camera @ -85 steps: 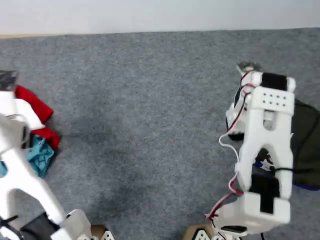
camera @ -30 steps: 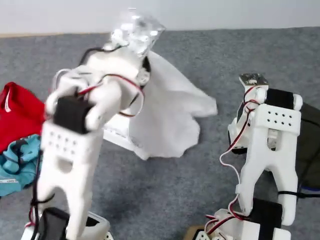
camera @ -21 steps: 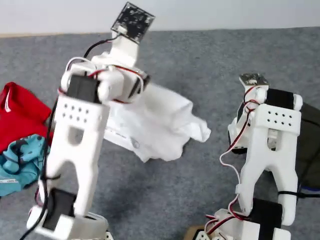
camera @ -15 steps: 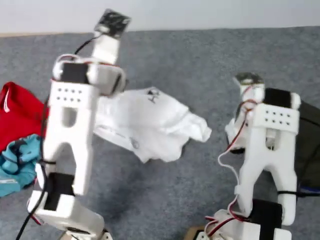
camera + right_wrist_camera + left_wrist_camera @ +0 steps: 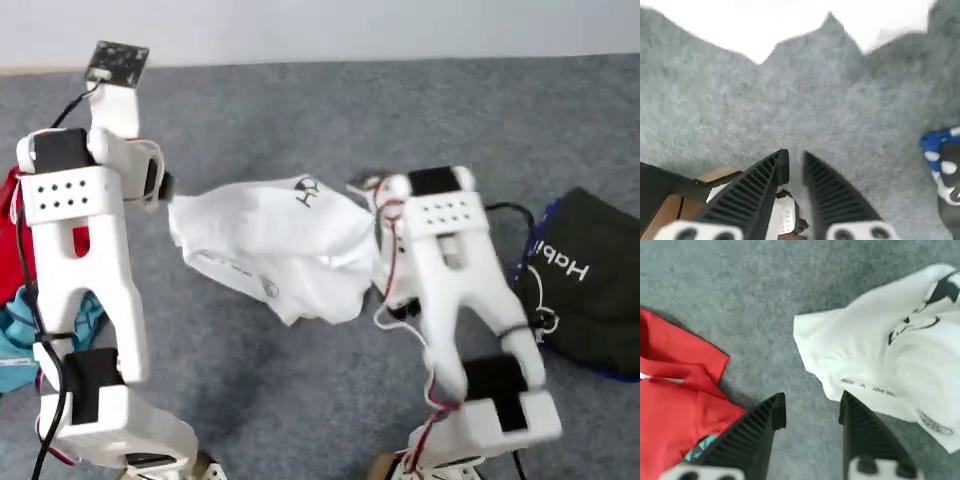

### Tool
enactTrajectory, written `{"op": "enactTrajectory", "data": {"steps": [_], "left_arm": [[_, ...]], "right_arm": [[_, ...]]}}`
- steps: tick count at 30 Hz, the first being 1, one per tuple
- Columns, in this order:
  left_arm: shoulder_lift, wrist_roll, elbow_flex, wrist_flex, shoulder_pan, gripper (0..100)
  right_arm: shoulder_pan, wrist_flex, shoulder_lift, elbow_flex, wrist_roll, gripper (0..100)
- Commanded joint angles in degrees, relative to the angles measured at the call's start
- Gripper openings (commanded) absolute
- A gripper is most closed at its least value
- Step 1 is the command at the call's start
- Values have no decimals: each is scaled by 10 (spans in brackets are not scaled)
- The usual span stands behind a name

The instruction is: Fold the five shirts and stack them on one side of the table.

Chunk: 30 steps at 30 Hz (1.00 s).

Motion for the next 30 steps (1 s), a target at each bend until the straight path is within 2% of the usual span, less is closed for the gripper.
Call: {"op": "enactTrajectory", "data": {"steps": [1,8,15,18,24,27,30], "left_arm": [[-20,-40,0,11,36,184],[-25,-65,-3,26,201,184],[-18,-64,7,2,345,184],[-18,-64,36,-55,377,184],[69,-65,88,-178,376,184],[150,-69,70,-210,339,184],[226,-98,9,-218,265,183]], "right_arm": [[-3,23,34,-76,2,158],[16,26,44,-88,2,158],[153,26,0,-88,4,158],[213,26,-48,-88,4,158],[299,25,-144,-88,5,158],[327,25,-176,-87,5,158],[340,25,-196,-85,5,158]]}}
